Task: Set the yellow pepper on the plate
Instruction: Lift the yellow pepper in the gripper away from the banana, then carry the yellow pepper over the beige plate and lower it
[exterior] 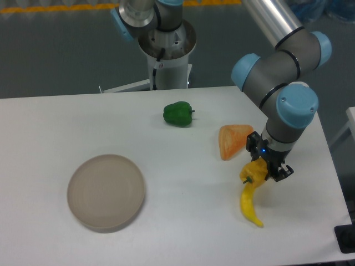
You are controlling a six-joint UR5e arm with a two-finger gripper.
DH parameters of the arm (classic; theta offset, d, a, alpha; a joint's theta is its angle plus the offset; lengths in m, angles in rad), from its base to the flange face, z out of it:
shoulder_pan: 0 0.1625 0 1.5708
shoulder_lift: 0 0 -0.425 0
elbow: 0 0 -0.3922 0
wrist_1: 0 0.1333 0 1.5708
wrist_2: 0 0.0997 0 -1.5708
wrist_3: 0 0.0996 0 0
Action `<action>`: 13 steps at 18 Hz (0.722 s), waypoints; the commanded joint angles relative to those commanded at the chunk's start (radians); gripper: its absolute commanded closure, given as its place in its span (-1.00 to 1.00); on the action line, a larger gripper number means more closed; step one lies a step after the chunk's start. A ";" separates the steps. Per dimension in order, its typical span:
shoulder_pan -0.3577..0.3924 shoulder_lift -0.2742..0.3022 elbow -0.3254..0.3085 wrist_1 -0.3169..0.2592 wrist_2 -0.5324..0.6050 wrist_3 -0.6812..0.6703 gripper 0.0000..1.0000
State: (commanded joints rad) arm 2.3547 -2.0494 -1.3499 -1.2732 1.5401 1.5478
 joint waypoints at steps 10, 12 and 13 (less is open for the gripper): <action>-0.148 -0.009 0.040 -0.002 -0.031 -0.287 0.92; -0.231 -0.008 0.040 0.003 -0.031 -0.432 0.92; -0.283 -0.003 0.025 0.003 -0.031 -0.489 0.92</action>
State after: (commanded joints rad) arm 2.0714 -2.0525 -1.3252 -1.2701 1.5094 1.0590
